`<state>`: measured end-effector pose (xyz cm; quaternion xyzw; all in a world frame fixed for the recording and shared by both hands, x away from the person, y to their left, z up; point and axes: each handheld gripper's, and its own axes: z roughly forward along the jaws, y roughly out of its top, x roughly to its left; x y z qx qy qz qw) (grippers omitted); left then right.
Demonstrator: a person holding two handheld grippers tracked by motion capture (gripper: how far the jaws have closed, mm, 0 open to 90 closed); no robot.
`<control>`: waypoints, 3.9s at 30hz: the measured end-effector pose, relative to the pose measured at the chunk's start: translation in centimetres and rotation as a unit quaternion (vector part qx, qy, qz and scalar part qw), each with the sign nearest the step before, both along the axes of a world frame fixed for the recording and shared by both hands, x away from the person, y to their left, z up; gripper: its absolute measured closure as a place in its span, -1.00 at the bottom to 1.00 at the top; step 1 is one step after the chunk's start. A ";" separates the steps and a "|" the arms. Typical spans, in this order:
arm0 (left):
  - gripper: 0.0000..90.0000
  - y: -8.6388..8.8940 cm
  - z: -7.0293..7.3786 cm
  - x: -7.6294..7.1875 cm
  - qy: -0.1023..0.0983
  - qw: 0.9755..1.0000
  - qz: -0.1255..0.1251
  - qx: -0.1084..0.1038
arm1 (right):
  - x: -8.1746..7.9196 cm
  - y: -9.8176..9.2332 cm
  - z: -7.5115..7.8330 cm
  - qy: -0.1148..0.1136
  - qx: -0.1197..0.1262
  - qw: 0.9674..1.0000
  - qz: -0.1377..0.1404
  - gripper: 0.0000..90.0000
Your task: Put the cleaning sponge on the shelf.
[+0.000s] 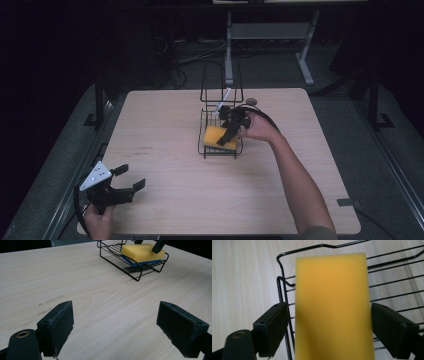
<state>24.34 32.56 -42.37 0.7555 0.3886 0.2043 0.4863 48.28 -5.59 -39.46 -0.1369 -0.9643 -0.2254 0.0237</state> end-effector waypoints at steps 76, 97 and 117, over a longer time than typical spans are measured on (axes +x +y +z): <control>-0.70 -0.9 0.0 0.1 0.000 1.000 -0.009 0.011 | -6.2 -14.6 -0.7 0.002 0.045 0.993 -0.110 -0.64; -0.70 -0.9 -0.1 0.1 0.001 1.000 -0.009 0.011 | -8.3 -17.3 -2.1 0.007 0.052 0.990 -0.132 -0.64; -0.70 -1.1 -0.1 0.1 0.001 1.000 -0.011 0.014 | -10.6 -19.2 -3.5 0.008 0.054 0.989 -0.141 -0.64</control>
